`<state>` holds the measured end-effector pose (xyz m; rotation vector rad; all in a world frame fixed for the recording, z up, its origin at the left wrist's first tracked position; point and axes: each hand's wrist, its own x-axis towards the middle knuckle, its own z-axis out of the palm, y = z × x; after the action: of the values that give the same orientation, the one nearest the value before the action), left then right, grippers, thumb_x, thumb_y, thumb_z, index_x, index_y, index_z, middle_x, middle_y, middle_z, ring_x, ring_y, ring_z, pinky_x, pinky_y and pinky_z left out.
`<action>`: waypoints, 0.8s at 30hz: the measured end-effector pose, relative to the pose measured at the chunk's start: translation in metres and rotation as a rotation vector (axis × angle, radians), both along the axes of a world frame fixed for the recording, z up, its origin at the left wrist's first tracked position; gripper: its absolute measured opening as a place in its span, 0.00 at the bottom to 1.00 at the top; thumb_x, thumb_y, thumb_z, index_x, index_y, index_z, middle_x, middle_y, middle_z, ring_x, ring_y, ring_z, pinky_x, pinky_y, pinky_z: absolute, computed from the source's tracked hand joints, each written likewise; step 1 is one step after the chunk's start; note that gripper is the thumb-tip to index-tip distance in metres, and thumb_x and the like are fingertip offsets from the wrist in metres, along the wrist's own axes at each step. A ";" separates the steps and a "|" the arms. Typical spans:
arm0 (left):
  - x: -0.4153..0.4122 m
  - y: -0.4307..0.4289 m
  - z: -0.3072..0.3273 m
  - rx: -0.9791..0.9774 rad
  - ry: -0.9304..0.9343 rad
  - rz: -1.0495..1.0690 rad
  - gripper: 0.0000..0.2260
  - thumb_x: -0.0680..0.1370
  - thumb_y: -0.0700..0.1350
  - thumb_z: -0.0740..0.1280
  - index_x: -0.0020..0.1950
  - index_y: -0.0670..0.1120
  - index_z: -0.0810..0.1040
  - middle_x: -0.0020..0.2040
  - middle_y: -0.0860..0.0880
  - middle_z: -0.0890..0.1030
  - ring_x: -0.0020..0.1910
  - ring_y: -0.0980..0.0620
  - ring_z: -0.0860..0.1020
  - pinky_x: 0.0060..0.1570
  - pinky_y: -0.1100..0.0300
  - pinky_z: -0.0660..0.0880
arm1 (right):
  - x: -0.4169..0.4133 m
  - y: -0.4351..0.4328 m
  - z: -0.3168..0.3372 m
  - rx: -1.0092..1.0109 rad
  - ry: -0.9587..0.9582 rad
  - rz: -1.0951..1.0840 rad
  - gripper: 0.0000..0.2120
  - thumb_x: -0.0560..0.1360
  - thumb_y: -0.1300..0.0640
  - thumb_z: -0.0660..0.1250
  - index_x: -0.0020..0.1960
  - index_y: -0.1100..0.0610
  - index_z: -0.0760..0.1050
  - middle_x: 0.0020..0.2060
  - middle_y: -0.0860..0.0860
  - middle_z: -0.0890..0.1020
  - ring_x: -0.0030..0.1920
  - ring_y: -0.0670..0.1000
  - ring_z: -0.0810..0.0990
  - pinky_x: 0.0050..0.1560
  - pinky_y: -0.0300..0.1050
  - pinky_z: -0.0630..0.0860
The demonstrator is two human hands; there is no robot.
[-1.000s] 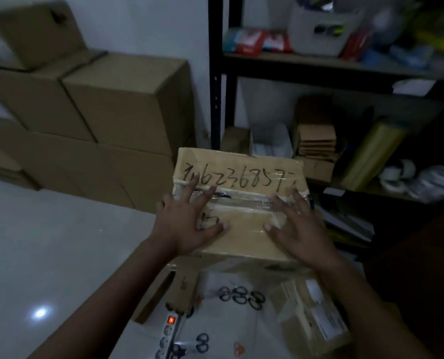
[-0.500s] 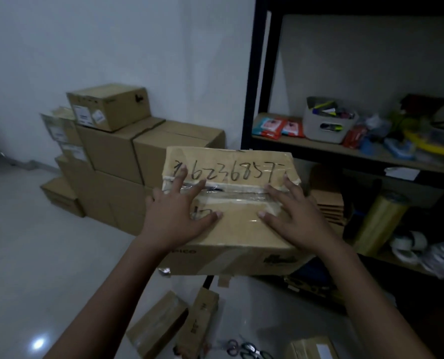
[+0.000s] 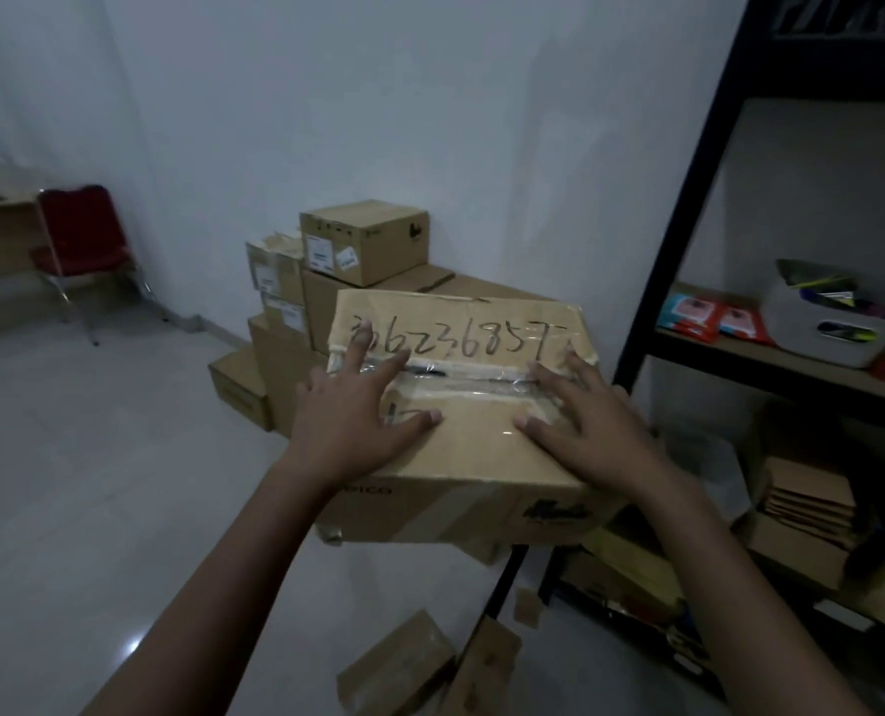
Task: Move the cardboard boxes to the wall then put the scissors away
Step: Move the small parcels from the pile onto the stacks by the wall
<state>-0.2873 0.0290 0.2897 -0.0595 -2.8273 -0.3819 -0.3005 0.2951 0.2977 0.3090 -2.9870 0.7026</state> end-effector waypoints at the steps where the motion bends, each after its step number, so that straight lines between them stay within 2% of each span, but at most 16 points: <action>1: -0.004 -0.018 0.002 -0.001 0.000 0.008 0.40 0.65 0.77 0.53 0.76 0.64 0.58 0.80 0.55 0.45 0.71 0.34 0.62 0.66 0.39 0.63 | -0.005 -0.018 0.001 0.003 0.005 -0.003 0.33 0.73 0.31 0.60 0.75 0.32 0.54 0.78 0.40 0.44 0.77 0.61 0.50 0.73 0.62 0.55; 4: -0.015 -0.078 0.009 -0.014 0.022 0.016 0.42 0.64 0.79 0.51 0.75 0.64 0.58 0.80 0.55 0.46 0.71 0.35 0.63 0.66 0.39 0.63 | -0.021 -0.079 0.001 -0.035 0.024 0.005 0.33 0.73 0.30 0.60 0.75 0.33 0.55 0.79 0.40 0.45 0.77 0.60 0.51 0.74 0.61 0.55; 9: -0.045 -0.162 0.021 -0.036 0.036 0.025 0.38 0.68 0.76 0.58 0.75 0.64 0.58 0.80 0.55 0.45 0.71 0.35 0.63 0.67 0.38 0.62 | -0.047 -0.167 0.000 -0.078 0.037 -0.010 0.32 0.74 0.32 0.61 0.75 0.34 0.57 0.79 0.42 0.46 0.78 0.60 0.49 0.76 0.59 0.52; 17: -0.095 -0.240 0.020 0.000 0.046 -0.020 0.36 0.69 0.75 0.58 0.75 0.64 0.60 0.80 0.56 0.46 0.72 0.34 0.61 0.68 0.38 0.62 | -0.091 -0.243 0.001 -0.069 0.049 -0.064 0.32 0.73 0.30 0.60 0.75 0.33 0.57 0.79 0.41 0.48 0.77 0.63 0.50 0.73 0.63 0.56; 21: -0.130 -0.261 0.008 0.065 0.042 -0.019 0.39 0.64 0.79 0.53 0.73 0.65 0.63 0.79 0.58 0.45 0.72 0.36 0.63 0.65 0.36 0.66 | -0.126 -0.261 0.001 -0.030 0.031 -0.059 0.33 0.73 0.31 0.60 0.75 0.34 0.55 0.79 0.43 0.48 0.77 0.63 0.49 0.74 0.63 0.55; 24: -0.162 -0.271 0.001 0.106 0.023 -0.027 0.39 0.64 0.79 0.53 0.72 0.65 0.64 0.79 0.57 0.47 0.73 0.36 0.60 0.66 0.37 0.65 | -0.158 -0.273 -0.001 -0.027 0.040 -0.071 0.33 0.72 0.29 0.60 0.75 0.33 0.56 0.79 0.42 0.49 0.77 0.62 0.51 0.74 0.62 0.56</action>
<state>-0.4488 -0.2423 0.2908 -0.0792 -2.7811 -0.5333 -0.4589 0.0225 0.2966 0.2116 -2.9320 0.7207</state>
